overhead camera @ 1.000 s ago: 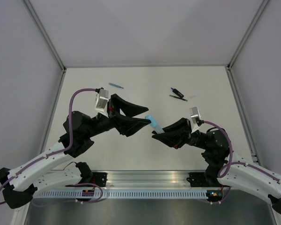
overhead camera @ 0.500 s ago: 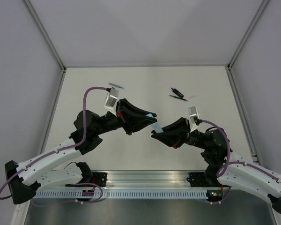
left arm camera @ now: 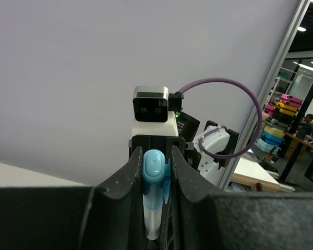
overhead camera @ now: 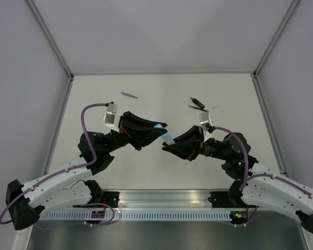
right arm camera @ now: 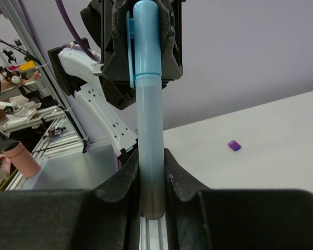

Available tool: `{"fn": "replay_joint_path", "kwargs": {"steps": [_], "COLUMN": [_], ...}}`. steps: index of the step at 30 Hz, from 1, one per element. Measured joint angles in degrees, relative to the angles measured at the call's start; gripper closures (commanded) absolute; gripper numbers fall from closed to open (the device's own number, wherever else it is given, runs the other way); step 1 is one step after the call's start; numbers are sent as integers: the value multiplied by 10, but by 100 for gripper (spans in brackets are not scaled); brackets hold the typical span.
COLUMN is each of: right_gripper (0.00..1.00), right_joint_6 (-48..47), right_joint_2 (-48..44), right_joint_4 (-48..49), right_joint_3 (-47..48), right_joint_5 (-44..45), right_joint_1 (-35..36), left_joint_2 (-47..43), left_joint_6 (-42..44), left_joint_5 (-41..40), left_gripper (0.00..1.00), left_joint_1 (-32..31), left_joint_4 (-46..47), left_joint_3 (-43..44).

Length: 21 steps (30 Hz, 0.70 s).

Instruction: Insert the pens into the pen caps

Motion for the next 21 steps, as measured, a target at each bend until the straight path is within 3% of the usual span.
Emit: {"fn": "replay_joint_path", "kwargs": {"steps": [21], "right_gripper": [100], "right_joint_6": [-90], "right_joint_2": [85], "right_joint_4": [-218], "right_joint_3": [188], "right_joint_5": [-37], "right_joint_1": [3], "left_joint_2": [12], "left_joint_6": [-9], "left_joint_5": [-42], "left_gripper": [98], "left_joint_1": [3], "left_joint_4": [131], "left_joint_3": [-27]}}
